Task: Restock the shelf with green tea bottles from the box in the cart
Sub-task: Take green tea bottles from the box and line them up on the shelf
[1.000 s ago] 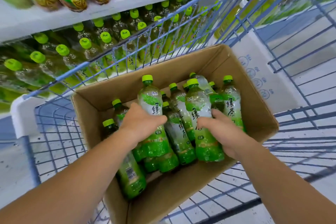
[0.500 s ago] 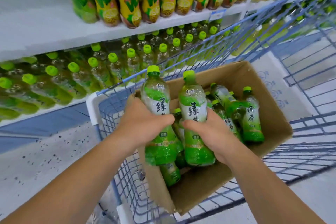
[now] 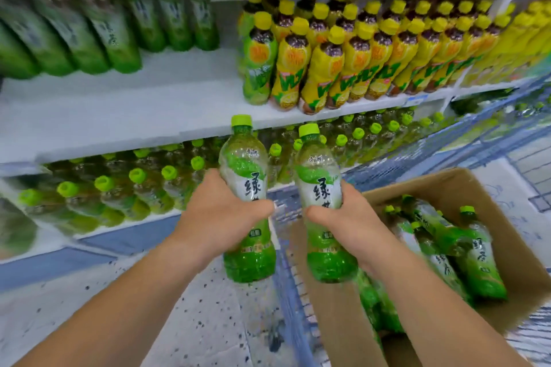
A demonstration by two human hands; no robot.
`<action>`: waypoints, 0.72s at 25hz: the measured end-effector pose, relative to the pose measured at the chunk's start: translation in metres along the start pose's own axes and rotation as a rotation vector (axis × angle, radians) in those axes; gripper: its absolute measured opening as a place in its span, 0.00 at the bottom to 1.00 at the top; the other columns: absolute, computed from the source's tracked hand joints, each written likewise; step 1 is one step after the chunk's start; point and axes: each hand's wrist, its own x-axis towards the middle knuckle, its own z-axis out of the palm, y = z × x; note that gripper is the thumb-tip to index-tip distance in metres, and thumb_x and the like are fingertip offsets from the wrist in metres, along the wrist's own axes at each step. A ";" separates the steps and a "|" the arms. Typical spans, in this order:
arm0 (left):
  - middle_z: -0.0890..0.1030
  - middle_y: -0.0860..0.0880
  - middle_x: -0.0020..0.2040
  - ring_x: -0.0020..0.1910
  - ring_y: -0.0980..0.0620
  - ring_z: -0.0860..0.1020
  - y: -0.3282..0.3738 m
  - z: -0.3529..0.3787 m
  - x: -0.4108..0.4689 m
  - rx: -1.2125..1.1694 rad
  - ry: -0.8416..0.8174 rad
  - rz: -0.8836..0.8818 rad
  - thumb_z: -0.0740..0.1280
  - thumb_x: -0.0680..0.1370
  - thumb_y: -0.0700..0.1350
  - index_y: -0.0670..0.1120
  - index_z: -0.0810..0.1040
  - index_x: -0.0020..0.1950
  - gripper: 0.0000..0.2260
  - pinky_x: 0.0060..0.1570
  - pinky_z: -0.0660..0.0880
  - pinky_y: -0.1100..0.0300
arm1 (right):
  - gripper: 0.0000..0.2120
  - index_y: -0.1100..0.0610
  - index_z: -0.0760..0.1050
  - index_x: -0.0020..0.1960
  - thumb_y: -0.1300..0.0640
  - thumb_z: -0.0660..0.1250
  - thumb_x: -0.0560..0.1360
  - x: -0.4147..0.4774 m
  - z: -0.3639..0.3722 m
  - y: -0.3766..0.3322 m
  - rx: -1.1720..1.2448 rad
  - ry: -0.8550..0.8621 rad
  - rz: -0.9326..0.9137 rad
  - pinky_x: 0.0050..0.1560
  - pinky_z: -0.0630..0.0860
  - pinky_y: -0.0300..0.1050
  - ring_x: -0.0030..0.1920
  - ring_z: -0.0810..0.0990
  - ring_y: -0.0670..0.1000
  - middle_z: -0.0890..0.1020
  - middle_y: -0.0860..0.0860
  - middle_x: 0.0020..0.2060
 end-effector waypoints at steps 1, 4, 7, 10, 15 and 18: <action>0.82 0.49 0.43 0.41 0.51 0.81 -0.005 -0.017 0.006 0.003 0.027 0.011 0.76 0.60 0.54 0.50 0.75 0.50 0.23 0.40 0.80 0.53 | 0.15 0.49 0.76 0.52 0.57 0.75 0.69 0.006 0.016 -0.009 -0.013 -0.010 -0.001 0.39 0.81 0.45 0.40 0.85 0.48 0.85 0.49 0.42; 0.82 0.51 0.45 0.43 0.52 0.82 -0.023 -0.071 0.029 0.004 0.098 0.019 0.76 0.58 0.55 0.50 0.75 0.54 0.27 0.43 0.80 0.53 | 0.12 0.51 0.77 0.50 0.57 0.75 0.70 0.020 0.066 -0.041 -0.076 -0.059 -0.030 0.39 0.79 0.45 0.41 0.84 0.51 0.85 0.51 0.42; 0.82 0.50 0.44 0.42 0.52 0.82 -0.036 -0.115 0.051 0.032 0.127 0.058 0.75 0.56 0.56 0.50 0.76 0.54 0.28 0.42 0.82 0.51 | 0.10 0.53 0.77 0.48 0.60 0.75 0.70 0.036 0.107 -0.064 -0.086 -0.056 -0.067 0.40 0.80 0.48 0.40 0.84 0.51 0.84 0.53 0.40; 0.80 0.52 0.47 0.44 0.55 0.80 -0.043 -0.146 0.073 0.026 0.172 0.087 0.78 0.63 0.51 0.52 0.72 0.56 0.26 0.37 0.76 0.57 | 0.12 0.54 0.77 0.50 0.63 0.74 0.69 0.057 0.139 -0.078 -0.060 -0.063 -0.100 0.41 0.82 0.49 0.39 0.84 0.51 0.85 0.55 0.40; 0.78 0.54 0.47 0.43 0.58 0.78 -0.039 -0.172 0.115 0.036 0.255 0.199 0.78 0.65 0.48 0.52 0.70 0.56 0.25 0.34 0.72 0.61 | 0.16 0.49 0.77 0.52 0.60 0.76 0.68 0.097 0.170 -0.097 -0.080 -0.083 -0.183 0.44 0.82 0.49 0.44 0.85 0.51 0.85 0.50 0.43; 0.78 0.55 0.48 0.45 0.58 0.78 -0.029 -0.176 0.144 0.035 0.294 0.284 0.79 0.65 0.46 0.52 0.69 0.59 0.28 0.38 0.75 0.61 | 0.15 0.48 0.76 0.48 0.60 0.77 0.67 0.124 0.179 -0.112 -0.091 -0.063 -0.269 0.37 0.80 0.39 0.41 0.84 0.45 0.84 0.47 0.40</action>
